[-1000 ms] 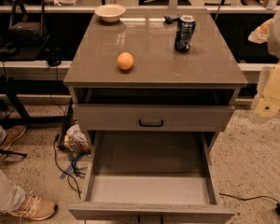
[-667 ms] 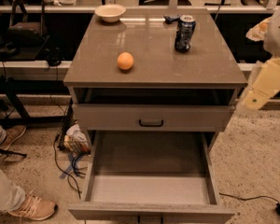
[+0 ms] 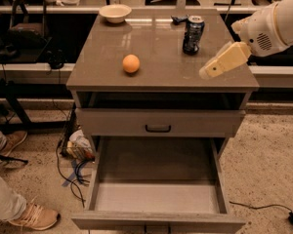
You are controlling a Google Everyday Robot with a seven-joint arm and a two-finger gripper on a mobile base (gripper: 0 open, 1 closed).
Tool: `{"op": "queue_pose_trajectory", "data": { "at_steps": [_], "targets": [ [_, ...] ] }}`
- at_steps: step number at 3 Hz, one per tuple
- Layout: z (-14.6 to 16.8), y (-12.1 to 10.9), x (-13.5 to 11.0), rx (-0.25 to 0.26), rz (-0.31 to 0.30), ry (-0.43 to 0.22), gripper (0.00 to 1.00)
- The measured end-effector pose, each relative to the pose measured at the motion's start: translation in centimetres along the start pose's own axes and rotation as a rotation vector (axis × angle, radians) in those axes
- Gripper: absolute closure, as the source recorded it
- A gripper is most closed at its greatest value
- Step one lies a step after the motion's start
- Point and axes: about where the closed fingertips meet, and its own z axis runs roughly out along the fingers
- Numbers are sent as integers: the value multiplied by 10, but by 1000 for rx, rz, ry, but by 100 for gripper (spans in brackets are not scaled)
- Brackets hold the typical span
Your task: Place orange into middle drawer
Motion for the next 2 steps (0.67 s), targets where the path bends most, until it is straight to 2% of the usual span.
{"op": "queue_pose_trajectory", "data": {
  "at_steps": [1,2],
  "targets": [
    [0,1,0,-2,-1,2,0],
    [52,23,-15,-57,-22,-28,0]
  ]
}}
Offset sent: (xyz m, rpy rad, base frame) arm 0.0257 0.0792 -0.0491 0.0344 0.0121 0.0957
